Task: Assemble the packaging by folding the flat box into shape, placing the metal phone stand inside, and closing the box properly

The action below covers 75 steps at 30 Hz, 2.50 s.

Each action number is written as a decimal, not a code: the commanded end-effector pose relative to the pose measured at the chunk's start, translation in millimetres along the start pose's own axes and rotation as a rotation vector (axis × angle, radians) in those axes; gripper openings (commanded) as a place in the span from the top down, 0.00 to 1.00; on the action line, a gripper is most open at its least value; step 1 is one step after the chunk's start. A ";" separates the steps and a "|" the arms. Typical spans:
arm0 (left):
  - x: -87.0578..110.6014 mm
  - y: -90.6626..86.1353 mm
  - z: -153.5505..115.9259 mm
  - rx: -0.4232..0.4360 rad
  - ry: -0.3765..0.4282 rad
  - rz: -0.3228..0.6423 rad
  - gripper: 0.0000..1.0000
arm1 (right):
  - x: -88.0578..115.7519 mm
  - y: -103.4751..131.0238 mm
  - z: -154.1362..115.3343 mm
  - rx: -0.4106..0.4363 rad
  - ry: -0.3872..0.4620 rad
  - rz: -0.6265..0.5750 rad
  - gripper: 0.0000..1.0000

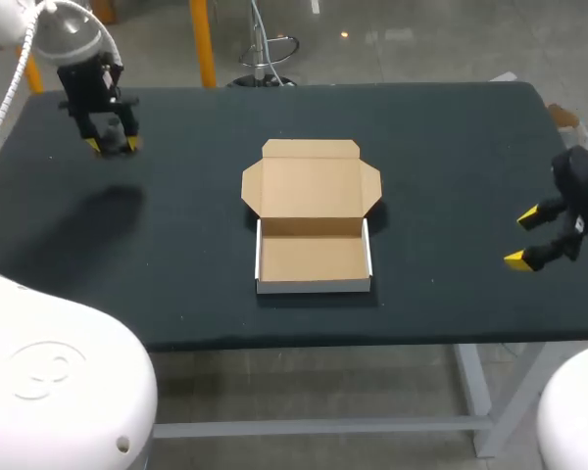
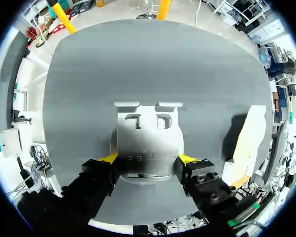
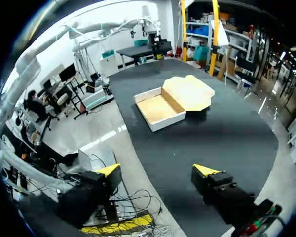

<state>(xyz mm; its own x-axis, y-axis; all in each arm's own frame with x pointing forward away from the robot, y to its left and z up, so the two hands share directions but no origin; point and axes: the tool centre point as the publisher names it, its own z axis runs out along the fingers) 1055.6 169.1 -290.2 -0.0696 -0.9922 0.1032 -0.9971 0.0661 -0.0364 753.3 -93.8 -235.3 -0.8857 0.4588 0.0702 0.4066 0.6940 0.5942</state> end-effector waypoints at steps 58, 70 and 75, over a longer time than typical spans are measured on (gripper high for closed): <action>268.2 161.1 -4.7 0.172 -0.040 0.359 1.00 | -1.6 1.2 -1.8 0.001 0.009 -0.001 0.00; 313.9 166.9 16.7 0.162 -0.046 0.426 1.00 | -1.6 1.2 -1.8 0.001 0.009 -0.001 0.00; 326.4 169.7 25.6 0.160 -0.045 0.449 1.00 | -1.6 1.2 -1.8 0.001 0.009 -0.001 0.00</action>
<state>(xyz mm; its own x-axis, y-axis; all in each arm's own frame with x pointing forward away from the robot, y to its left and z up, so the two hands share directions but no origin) 862.5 -136.6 -283.6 -0.4952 -0.8680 0.0379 -0.8499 0.4749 -0.2281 755.3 -94.1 -234.1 -0.8876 0.4544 0.0761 0.4070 0.6961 0.5914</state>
